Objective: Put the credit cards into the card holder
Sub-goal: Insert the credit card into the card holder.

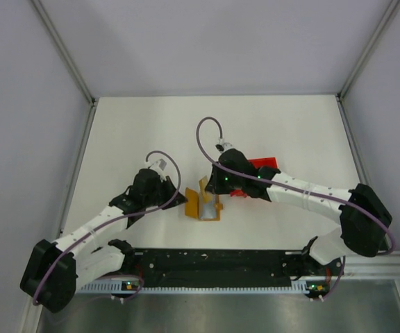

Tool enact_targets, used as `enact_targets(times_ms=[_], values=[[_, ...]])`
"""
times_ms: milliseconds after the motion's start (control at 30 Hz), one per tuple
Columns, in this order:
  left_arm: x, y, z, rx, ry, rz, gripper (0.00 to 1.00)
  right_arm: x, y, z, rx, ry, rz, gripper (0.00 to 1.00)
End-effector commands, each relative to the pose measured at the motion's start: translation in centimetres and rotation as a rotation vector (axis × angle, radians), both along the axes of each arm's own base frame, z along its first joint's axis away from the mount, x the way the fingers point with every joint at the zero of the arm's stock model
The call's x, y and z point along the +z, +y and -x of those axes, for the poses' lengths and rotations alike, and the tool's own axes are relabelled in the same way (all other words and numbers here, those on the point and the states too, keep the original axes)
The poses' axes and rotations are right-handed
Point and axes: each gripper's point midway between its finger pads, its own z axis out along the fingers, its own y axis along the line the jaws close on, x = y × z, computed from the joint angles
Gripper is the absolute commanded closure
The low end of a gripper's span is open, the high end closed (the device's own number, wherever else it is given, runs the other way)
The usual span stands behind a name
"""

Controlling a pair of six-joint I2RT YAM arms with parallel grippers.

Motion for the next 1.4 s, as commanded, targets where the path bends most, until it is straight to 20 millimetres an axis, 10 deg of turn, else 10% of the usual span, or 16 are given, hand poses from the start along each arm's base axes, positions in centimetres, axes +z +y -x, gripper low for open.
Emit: enact_targets(times_ms=[0, 700, 1367], values=[[1.8, -0.6, -0.7, 0.009, -0.043, 0.040, 1.00, 1.4, 1.9, 0.4, 0.008, 0.006, -0.083, 1.00], [-5.5, 3.4, 1.4, 0.116, 0.115, -0.173, 1.00, -4.2, -3.9, -0.5, -0.142, 0.052, 0.083, 1.00], [-6.8, 3.0, 1.6, 0.111, 0.144, -0.158, 1.00, -6.0, -1.4, 1.0, -0.024, 0.147, 0.051, 1.00]])
